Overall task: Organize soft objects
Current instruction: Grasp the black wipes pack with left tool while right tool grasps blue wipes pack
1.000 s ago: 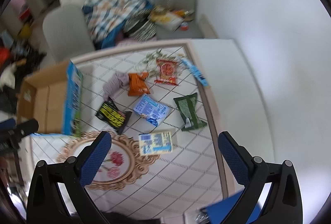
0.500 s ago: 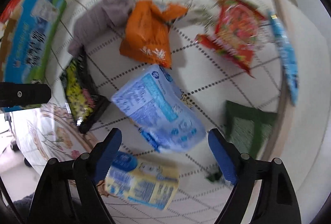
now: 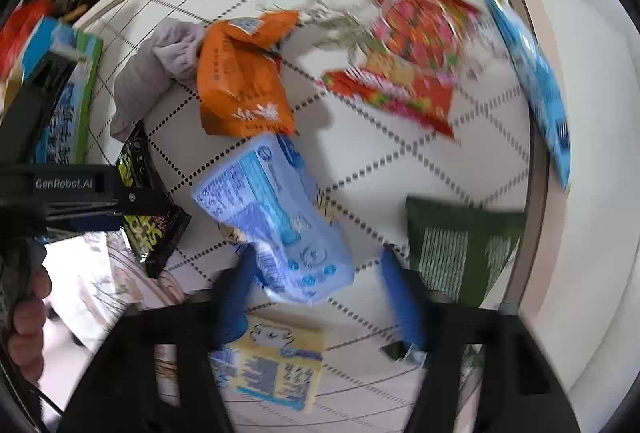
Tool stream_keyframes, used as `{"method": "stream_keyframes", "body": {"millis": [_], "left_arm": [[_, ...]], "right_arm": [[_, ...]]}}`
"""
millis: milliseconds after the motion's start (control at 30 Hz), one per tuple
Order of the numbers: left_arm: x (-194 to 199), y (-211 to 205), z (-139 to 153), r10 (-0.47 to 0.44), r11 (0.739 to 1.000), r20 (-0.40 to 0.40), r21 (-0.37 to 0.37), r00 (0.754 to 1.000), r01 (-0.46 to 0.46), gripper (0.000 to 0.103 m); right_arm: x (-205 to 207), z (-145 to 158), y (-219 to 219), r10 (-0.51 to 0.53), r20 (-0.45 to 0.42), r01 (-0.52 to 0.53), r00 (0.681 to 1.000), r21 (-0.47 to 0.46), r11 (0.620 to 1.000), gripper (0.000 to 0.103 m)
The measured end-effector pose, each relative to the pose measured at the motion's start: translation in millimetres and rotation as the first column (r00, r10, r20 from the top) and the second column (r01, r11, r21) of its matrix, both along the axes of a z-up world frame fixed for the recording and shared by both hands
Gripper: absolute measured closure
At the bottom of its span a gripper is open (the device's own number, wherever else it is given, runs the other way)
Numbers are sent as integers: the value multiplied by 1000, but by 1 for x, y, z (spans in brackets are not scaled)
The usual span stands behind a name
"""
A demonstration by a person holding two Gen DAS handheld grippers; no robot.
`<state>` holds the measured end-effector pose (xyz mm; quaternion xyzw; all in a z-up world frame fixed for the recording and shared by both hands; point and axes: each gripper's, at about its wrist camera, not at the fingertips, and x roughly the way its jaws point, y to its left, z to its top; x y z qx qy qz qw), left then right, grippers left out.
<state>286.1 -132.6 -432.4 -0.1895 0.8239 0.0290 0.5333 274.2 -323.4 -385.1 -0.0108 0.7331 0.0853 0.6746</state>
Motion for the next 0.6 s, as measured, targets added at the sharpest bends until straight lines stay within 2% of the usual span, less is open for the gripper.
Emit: {"method": "stream_keyframes", "body": {"millis": [67, 133, 167, 233, 267, 333, 367, 467, 533, 600], "left_arm": [[-2, -3, 1, -34, 999, 27, 1, 999, 34, 23], [-4, -11, 3, -74, 997, 47, 0, 996, 74, 34], [-5, -16, 5, -127, 992, 58, 8, 990, 126, 35], [-8, -27, 10, -223, 974, 82, 46, 971, 220, 36], [-9, -34, 13, -302, 952, 108, 75, 947, 296, 36], [-12, -43, 14, -375, 926, 122, 106, 919, 364, 35], [-11, -45, 13, -386, 921, 127, 115, 914, 372, 35], [-8, -38, 6, -332, 941, 118, 107, 936, 321, 33], [0, -28, -1, -313, 946, 86, 121, 946, 302, 32], [0, -25, -1, -299, 950, 106, 121, 948, 286, 31]], "right_arm": [[5, -6, 12, 46, -8, -46, 999, 10, 999, 28], [11, -20, 23, 63, -45, -62, 997, 7, 998, 27], [12, -26, 27, 66, -57, -65, 996, 9, 998, 28], [4, -35, 33, 62, -92, -62, 994, 3, 998, 30], [3, -39, 33, 42, -106, -44, 993, -13, 999, 42], [-2, -45, 31, -26, -153, 25, 988, -11, 1000, 47], [-6, -48, 30, -50, -174, 50, 983, -5, 999, 49], [-11, -46, 29, -86, -159, 87, 984, -1, 996, 49], [-11, -46, 24, -114, -158, 117, 981, 12, 993, 45], [-11, -51, 22, -137, -173, 144, 975, 28, 989, 41]]}}
